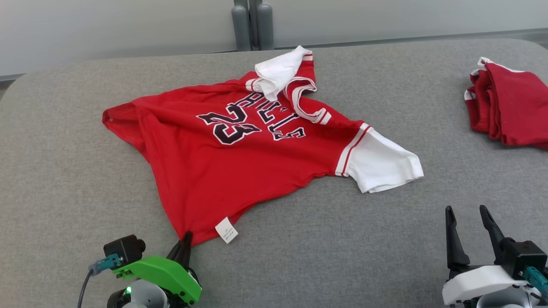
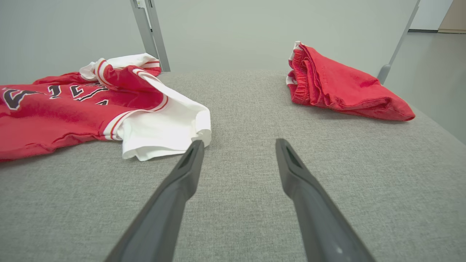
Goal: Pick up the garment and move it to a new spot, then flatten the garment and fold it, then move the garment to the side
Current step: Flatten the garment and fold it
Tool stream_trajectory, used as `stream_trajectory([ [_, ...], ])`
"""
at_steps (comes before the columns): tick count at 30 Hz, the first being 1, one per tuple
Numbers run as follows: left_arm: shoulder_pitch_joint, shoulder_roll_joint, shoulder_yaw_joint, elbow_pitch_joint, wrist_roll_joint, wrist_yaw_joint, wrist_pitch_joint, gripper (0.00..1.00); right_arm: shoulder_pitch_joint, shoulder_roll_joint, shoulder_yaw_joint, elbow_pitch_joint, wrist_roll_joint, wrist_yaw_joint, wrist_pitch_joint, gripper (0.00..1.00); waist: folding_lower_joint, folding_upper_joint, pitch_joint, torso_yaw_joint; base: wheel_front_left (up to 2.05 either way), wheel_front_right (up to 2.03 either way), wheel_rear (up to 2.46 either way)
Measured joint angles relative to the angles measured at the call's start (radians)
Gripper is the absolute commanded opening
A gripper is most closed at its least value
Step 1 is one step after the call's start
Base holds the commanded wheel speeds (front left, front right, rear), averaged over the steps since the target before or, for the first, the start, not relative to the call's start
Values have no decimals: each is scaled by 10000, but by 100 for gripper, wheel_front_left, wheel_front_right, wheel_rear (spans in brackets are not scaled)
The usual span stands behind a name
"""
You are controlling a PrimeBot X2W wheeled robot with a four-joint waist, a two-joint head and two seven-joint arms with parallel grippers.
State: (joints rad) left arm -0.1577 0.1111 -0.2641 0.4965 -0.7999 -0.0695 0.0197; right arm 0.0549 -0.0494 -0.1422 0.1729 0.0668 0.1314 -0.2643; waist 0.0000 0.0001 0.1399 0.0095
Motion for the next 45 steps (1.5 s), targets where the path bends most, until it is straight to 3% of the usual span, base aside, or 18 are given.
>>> stream_trajectory([
  [1, 95, 29, -25, -153, 4, 59, 58, 4, 22, -2, -2, 12, -2, 0, 0, 100, 0, 0, -36, 65, 0, 0, 0],
  [2, 211, 48, -42, -364, 6, 142, 146, 30, 27, -2, 33, 27, -10, 0, 2, 100, 0, 0, -83, 148, 0, 0, 0],
  [4, 426, 81, -105, -696, 15, 276, 288, 43, 26, 4, 46, 48, -19, 0, 0, 100, 0, 0, -169, 279, 0, 0, 0],
  [5, 548, 96, -138, -872, 35, 364, 326, 94, 27, 2, 46, 59, -29, 0, 0, 100, 0, 0, -223, 345, 0, 0, 0],
  [6, 662, 100, -138, -1041, 71, 491, 313, 100, 28, 0, 52, 63, -42, 0, 0, 100, 0, 0, -281, 400, 0, 0, 0],
  [10, 1095, 410, -182, -1503, 840, 1026, -520, 100, 78, 2, 96, 77, -142, 0, 0, 100, 0, 0, -520, 557, 0, 0, 0],
  [16, 1869, 470, -259, -1904, 1912, 1342, -2403, 100, 281, 4, -63, -121, -449, 0, 0, 100, 0, 0, -927, 725, 0, 0, 0],
  [23, 2410, 395, 364, -3104, 3944, 1576, -2813, 100, 534, -61, -255, -725, -796, 0, 0, 100, 0, 0, -1410, 1054, 0, 0, 0],
  [26, 2790, 240, 926, -3799, 5003, 1363, -2821, 100, 536, -58, -240, -865, -796, 0, 0, 100, 0, 0, -1571, 1225, 0, 0, 0],
  [31, 3119, -63, 1534, -4100, 6061, 537, -2823, 100, 546, -35, -63, -823, -869, 0, 0, 100, 0, 0, -1777, 1478, 0, 0, 0],
  [36, 3133, -316, 1912, -3992, 6372, -63, -2823, 100, 543, -27, -67, -610, -918, 0, 0, 100, 0, 0, -1866, 1487, 0, 0, 0],
  [45, 2876, -552, 2165, -3870, 6564, -454, -2823, 100, 592, -12, -205, -274, -732, 0, 0, 100, 0, 0, -1794, 1163, 0, 0, 0],
])
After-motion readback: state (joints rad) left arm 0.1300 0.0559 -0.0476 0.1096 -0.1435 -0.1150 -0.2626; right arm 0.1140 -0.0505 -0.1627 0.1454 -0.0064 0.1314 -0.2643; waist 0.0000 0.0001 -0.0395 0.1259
